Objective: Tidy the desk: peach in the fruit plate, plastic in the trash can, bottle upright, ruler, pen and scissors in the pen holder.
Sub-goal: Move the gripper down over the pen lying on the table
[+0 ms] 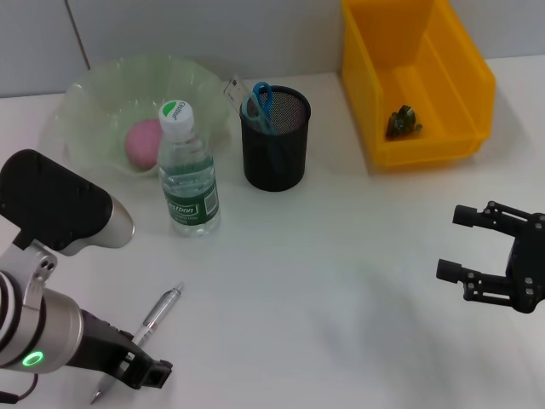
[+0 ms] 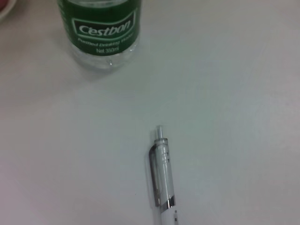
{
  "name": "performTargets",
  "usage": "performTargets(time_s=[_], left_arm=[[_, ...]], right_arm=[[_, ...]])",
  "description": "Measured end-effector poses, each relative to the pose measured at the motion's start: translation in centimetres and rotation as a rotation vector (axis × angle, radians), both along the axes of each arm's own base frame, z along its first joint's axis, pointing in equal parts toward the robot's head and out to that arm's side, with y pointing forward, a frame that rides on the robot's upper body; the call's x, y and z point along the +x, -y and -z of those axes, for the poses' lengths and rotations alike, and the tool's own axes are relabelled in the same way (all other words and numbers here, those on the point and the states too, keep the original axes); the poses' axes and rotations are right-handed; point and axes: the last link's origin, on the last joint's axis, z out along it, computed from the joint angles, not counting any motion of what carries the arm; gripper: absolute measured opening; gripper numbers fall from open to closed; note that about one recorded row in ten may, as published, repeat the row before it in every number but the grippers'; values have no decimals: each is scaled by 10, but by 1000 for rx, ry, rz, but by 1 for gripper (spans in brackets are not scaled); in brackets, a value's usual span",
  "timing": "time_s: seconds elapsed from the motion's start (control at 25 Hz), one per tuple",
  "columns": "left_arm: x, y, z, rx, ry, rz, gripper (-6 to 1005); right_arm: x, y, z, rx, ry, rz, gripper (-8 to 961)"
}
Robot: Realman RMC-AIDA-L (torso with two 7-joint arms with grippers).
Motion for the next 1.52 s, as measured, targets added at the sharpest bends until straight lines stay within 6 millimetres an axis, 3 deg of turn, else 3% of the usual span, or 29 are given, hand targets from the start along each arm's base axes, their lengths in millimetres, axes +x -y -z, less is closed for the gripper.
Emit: performTargets(time_s=[0.68,1.12,1.52], left_arm=[[-17,-10,0,3,-55,-57,638],[-15,-12,3,-12,-72,-47,637],[-16,-13,3,-24,-86,-56,379]], right_arm=[[0,0,4,4,1,10,799],[1,1,5,3,-11,15,798],[1,2,5,3,-14,20,798]])
